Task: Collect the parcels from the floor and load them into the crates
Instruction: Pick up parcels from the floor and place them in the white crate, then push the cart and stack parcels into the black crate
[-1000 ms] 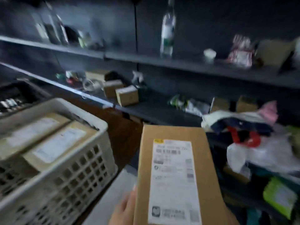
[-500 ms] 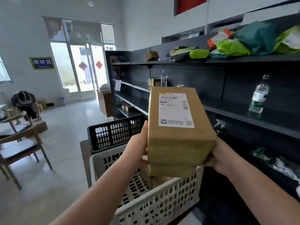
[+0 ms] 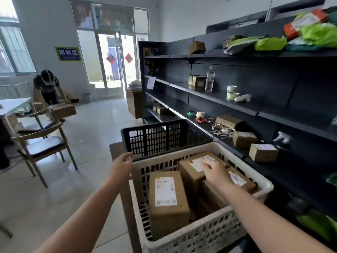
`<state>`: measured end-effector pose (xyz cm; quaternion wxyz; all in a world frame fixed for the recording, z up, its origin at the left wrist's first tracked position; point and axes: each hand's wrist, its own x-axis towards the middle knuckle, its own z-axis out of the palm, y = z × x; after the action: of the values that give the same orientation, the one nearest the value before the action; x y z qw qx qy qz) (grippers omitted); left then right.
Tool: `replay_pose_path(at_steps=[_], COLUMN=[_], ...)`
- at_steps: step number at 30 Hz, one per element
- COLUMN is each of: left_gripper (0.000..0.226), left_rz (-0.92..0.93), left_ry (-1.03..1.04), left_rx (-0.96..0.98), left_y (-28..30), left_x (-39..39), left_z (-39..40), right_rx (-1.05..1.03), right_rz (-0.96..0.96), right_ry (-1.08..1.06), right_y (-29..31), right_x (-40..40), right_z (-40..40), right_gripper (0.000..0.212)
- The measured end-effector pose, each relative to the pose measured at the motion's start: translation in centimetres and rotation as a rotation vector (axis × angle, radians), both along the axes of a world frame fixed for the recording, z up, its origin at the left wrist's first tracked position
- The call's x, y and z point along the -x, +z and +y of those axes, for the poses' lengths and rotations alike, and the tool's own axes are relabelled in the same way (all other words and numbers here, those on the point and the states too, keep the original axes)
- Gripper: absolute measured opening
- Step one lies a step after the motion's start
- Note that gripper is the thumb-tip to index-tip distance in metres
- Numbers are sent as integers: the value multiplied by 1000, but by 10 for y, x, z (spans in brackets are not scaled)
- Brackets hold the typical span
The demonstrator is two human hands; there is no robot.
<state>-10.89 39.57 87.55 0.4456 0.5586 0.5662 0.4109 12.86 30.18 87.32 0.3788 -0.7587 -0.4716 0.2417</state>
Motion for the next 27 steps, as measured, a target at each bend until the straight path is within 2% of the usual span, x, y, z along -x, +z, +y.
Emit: replay_pose_path(at_steps=[2,6,9,11,13,15,18,21,23,25,27], left_gripper=[20,22,19,17,29,42,47,64,57,38,26], left_rz=[-39,-128,-114,-16,148,283,420,464,528,621,715], left_ry=[6,-118,-433,-653,-785,-876,-944,-958,-1004,-1093,-1143], left_rx=[-144,-374,-413,-362,-224,-47,236,367,450,509,555], left_y=[11,13,-18,-55,-110,-178,-287,-375,-451,-529,-608], left_x=[4,-35,-81,-112,-138,-159,-190,-212,-246,-279,-299], left_z=[-12,-88,-168,-212,-242,-260,-283,-297,-302,-301,-300], right_rx=[-50,-158,-175,-110,-13,123,347,544,697,774,851], right_rz=[5,120,170,141,134,158,239,251,253,258,228], right_ry=[-5,-36,-60,-117,-220,-323,-437,-481,-426,-401,-372], right_y=[-5,-27,-58,-94,-138,-185,-280,-370,-448,-524,-598], right_x=[-8,-35,-61,-86,-114,-140,-168,-170,-176,-182,-186], right_z=[-14,-83,-162,-217,-270,-317,-369,-393,-401,-401,-396], right_gripper=[31,16,17,21,21,12,15,17,14,12,28])
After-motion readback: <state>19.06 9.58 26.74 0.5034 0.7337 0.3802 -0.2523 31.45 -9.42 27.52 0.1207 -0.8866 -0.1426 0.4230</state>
